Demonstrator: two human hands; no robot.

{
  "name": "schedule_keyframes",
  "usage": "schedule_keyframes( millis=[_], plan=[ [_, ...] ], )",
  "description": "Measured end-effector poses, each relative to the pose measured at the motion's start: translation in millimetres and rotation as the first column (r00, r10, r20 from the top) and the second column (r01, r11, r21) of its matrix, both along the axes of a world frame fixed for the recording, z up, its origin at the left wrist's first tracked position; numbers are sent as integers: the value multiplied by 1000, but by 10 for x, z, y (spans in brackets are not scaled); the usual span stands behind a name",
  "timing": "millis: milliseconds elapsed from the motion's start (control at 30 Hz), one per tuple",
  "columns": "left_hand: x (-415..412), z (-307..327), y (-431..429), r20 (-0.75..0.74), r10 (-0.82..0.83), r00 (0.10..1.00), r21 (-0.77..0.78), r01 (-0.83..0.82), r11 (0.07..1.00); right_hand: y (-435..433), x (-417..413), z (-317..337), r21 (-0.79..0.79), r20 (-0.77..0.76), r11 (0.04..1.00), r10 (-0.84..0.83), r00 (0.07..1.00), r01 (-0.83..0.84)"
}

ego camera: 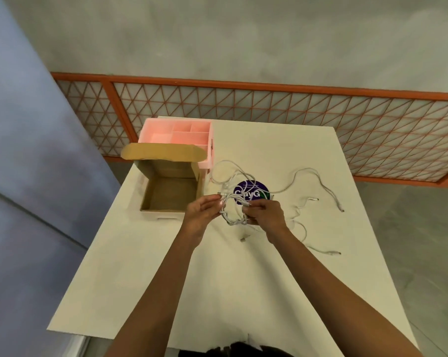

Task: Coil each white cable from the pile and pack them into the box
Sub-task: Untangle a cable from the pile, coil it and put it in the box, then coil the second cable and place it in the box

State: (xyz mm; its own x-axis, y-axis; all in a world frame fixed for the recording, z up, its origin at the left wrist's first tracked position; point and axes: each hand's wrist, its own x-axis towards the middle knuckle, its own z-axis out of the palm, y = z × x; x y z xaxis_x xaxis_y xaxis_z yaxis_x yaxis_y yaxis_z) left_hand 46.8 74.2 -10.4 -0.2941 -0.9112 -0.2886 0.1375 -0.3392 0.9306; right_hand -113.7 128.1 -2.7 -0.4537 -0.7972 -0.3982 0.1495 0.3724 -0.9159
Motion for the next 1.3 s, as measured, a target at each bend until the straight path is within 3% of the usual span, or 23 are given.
schedule_keyframes(
  millis=[200, 300, 433, 500, 567, 700, 867, 1033, 1300],
  plan=[
    [593, -66, -253, 142, 24, 990, -76, -14, 997, -321, 545, -90, 31, 29, 999, -14, 999, 13],
    [962, -112, -537, 283, 105, 953, -152, -64, 986, -598, 937, -134, 53, 16, 999, -12, 1000, 11],
    [1366, -211, -793, 488, 275, 828, -292, -142, 946, -910, 1317, -193, 81, 23, 996, -24, 999, 22],
    [1507, -304, -867, 637, 337, 693, -390, -88, 917, -1049, 1436, -234, 105, 23, 994, -31, 999, 28],
    [1603, -364, -913, 713, 318, 625, -368, -54, 928, -1163, 1528, -270, 130, 16, 991, -41, 999, 39],
    [1735, -492, -964, 711, 260, 653, -363, 23, 932, -1337, 1642, -328, 169, -1, 985, -41, 999, 41],
    [1741, -615, -952, 694, 272, 666, -355, -13, 935, -1517, 1723, -444, 256, -125, 967, 26, 992, 7],
    [1739, -710, -910, 652, 298, 697, -373, -48, 927, -1575, 1750, -566, 301, -322, 952, 163, 933, -63],
    [1729, -766, -909, 640, 321, 698, -386, -69, 920, -1625, 1715, -659, 385, -435, 908, 337, 835, -166]
  ],
)
